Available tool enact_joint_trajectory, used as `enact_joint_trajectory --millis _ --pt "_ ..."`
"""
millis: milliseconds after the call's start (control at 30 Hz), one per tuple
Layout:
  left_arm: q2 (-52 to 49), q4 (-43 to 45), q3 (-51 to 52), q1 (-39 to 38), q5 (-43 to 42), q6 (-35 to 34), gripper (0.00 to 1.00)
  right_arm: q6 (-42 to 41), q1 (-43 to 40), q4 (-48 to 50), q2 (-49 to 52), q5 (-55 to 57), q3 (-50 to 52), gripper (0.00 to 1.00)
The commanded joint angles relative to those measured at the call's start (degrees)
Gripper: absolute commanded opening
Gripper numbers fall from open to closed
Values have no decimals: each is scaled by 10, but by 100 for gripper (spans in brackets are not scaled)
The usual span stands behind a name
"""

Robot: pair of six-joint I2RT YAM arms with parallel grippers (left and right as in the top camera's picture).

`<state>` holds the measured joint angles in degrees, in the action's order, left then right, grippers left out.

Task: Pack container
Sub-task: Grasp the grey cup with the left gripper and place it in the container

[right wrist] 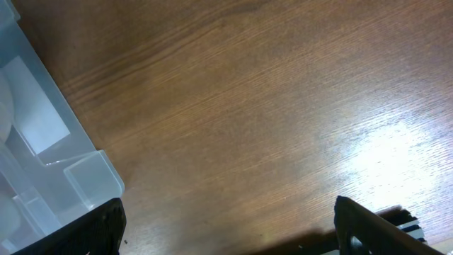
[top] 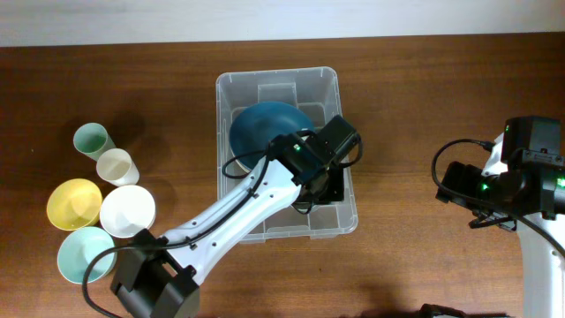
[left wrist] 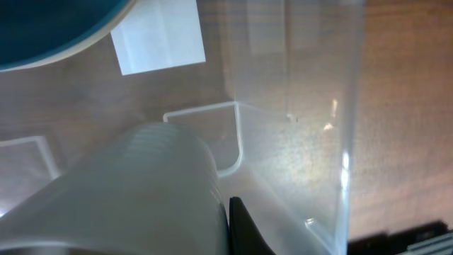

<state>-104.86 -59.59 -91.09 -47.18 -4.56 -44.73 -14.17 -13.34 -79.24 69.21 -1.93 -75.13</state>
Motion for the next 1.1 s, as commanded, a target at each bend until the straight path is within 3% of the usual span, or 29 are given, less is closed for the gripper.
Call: enact_joint_trajectory --millis 0,633,867,1067 --pt "-3 26 25 -1 -4 -34 1 2 2 -1 -1 4 2 90" --pt "-87 82 43 -2 -4 -32 2 2 2 -2 -1 4 2 90" --pt "-87 85 42 -2 -15 -15 57 2 2 -2 -1 5 2 90" --pt "-81 70 -10 -2 -31 56 68 2 2 0 -1 5 2 90"
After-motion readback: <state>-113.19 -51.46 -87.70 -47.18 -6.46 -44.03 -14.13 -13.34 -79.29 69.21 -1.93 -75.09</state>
